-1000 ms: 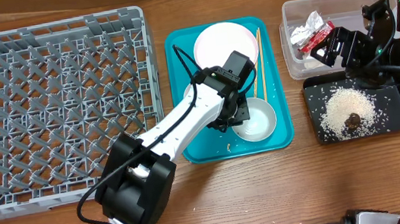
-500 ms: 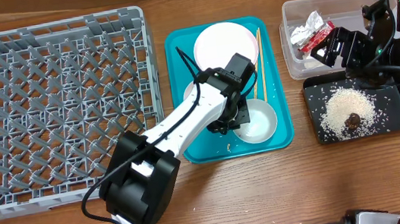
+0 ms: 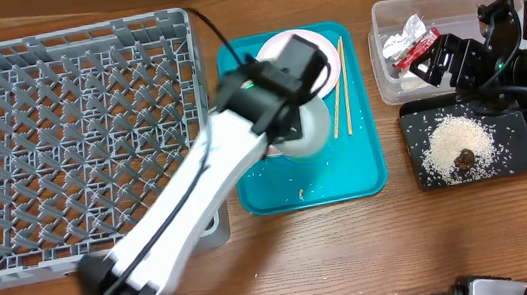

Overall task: Sort waste into correct bins and load items into the dishwasher
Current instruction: 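Grasp the grey-green bowl rim and lift it with the left gripper, then carry the bowl to the back of the rack and release it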

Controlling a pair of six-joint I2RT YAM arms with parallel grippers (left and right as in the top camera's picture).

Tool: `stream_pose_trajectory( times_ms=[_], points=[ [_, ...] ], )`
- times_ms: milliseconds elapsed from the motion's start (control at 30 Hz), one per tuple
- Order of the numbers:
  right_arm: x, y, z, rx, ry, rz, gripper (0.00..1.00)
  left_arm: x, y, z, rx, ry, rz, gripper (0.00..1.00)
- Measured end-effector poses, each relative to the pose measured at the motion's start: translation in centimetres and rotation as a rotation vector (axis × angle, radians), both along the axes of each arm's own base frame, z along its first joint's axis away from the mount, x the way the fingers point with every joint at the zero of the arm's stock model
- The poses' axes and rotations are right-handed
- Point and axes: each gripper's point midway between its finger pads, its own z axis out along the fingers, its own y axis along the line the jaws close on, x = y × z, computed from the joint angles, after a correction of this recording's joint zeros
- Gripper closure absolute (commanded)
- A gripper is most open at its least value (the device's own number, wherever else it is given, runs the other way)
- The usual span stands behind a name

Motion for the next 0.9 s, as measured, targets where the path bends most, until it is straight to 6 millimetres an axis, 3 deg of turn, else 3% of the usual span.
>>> stream_pose_trajectory(
  times_ms=[100, 233, 567, 767, 900],
  points=[
    [0.0, 0.0, 0.0, 0.000, -0.001, 0.000, 0.00, 0.7, 3.6, 4.8, 0.067, -0.181, 0.065, 0.96],
    [0.0, 0.0, 0.0, 0.000, 0.000, 0.000, 0.00, 1.6, 8.2, 8.8, 0.192, -0.348, 0.177, 0.96],
    [0.0, 0.0, 0.0, 0.000, 0.000, 0.000, 0.00, 4.1, 17.4, 13.8, 0.473, -0.585, 0.480, 0.96],
    [0.0, 0.0, 0.0, -0.001, -0.001, 0.000, 0.00, 5.8, 19.9, 16.3, 0.478, -0.734, 0.643, 0.96],
    [0.0, 0.0, 0.0, 0.000, -0.001, 0.000, 0.00, 7.1, 21.1, 16.6, 0.568, -0.780, 0.709, 0.96]
  ],
)
